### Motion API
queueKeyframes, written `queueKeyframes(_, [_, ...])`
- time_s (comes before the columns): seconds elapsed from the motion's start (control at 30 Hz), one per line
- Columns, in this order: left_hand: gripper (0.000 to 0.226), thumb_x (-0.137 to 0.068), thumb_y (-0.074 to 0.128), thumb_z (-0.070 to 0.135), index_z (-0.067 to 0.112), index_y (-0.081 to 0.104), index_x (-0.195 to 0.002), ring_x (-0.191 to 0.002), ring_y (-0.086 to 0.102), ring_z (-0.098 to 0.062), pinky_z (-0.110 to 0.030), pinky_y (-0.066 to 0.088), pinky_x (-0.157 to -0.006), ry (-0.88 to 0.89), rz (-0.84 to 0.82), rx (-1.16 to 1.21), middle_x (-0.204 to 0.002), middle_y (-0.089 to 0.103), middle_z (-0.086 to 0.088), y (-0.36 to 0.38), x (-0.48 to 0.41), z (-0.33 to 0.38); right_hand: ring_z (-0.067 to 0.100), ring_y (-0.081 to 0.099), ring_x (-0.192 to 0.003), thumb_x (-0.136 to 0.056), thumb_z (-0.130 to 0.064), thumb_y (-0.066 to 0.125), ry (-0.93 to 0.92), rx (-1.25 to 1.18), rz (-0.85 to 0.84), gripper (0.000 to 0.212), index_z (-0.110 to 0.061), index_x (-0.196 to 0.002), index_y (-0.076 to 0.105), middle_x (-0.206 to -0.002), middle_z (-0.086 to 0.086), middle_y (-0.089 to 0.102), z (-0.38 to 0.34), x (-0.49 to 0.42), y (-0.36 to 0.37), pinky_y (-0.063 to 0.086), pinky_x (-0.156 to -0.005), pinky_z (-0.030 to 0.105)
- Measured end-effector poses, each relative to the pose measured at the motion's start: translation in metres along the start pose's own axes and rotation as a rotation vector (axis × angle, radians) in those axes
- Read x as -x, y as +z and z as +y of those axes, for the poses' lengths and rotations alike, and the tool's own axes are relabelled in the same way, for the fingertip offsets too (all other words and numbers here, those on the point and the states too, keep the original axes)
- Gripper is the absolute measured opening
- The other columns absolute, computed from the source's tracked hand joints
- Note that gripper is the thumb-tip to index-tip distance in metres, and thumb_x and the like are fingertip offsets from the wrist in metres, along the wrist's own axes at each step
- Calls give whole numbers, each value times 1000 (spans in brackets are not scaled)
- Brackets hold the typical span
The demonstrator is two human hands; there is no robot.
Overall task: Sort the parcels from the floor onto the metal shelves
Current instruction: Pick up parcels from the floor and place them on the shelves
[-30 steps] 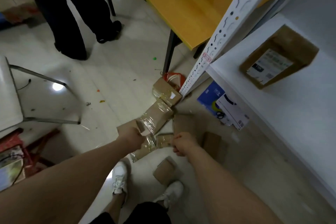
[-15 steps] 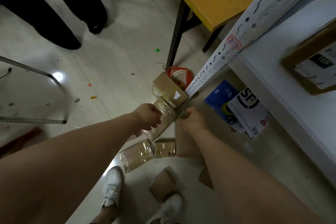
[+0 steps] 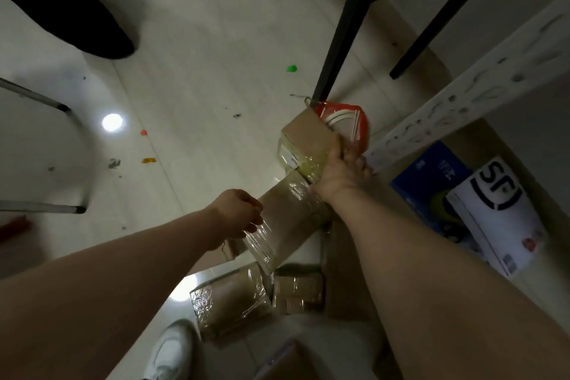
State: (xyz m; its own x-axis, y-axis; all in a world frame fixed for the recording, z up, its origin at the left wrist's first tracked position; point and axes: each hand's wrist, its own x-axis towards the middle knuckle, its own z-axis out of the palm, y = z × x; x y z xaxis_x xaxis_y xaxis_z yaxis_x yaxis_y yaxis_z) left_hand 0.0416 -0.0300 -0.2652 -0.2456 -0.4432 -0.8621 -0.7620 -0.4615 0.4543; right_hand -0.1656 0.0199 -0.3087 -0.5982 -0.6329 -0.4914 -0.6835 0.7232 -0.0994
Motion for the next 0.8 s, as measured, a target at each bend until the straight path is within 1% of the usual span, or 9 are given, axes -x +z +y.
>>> queueKeyframes(0.1, [10,-98,56,11,10,65,-101,-70,64,-17,-26,51,-61,-25,5,21,-90,72,-10,-3,0,-10,42,23,-144,-80,-37,79,-9,1,119,113,-24,-158,-2,-161,20,19,-1,-1,3,23,-115,53])
queueKeyframes(0.27, [12,-98,57,13,5,65,-104,-62,62,-15,-22,50,-49,-83,27,104,-84,70,-9,-13,40,2,37,29,-140,-71,-46,81,-68,-67,201,109,-20,-154,16,-152,17,32,1,41,-44,28,-113,53])
queueKeyframes(0.33, [20,-100,54,17,1,62,-109,-60,61,-17,-24,48,-51,-115,21,196,-82,69,-10,-16,67,16,36,31,-136,-67,-45,82,-80,-114,239,107,-22,-151,21,-146,16,37,5,72,-74,31,-108,53])
queueKeyframes(0.43, [40,-103,46,39,2,57,-115,-65,62,-21,-31,50,-66,-213,-53,445,-81,67,-11,-26,120,40,34,31,-132,-62,-48,81,-104,-201,247,104,-25,-147,26,-144,14,37,10,128,-124,37,-101,49])
queueKeyframes(0.5, [58,-99,42,56,3,49,-120,-78,65,-28,-41,52,-82,-303,-140,632,-95,67,-16,-38,158,60,32,28,-133,-62,-55,81,-149,-234,191,105,-27,-146,24,-146,11,33,12,166,-160,39,-100,47])
queueKeyframes(0.57, [83,-89,44,71,2,37,-135,-93,66,-35,-46,55,-78,-345,-199,751,-113,65,-22,-57,196,81,28,25,-135,-64,-60,83,-220,-223,116,107,-32,-146,20,-148,5,27,12,204,-198,41,-101,46])
queueKeyframes(0.67, [119,-66,60,83,13,16,-153,-102,65,-44,-51,57,-70,-353,-244,804,-119,58,-27,-90,253,119,24,24,-136,-67,-43,85,-394,-188,68,105,-43,-145,16,-145,-6,22,6,261,-250,48,-96,43])
queueKeyframes(0.73, [126,-52,76,78,16,25,-149,-105,63,-44,-58,53,-83,-353,-269,766,-117,55,-23,-106,292,144,21,22,-135,-67,-36,84,-484,-151,82,107,-50,-144,12,-143,-10,19,-1,294,-282,47,-94,43])
queueKeyframes(0.8, [111,-48,87,62,5,48,-135,-100,67,-39,-53,51,-90,-335,-313,650,-117,64,-19,-115,334,164,18,19,-135,-68,-41,84,-516,-145,82,108,-54,-143,8,-146,-12,16,-8,321,-312,46,-96,47])
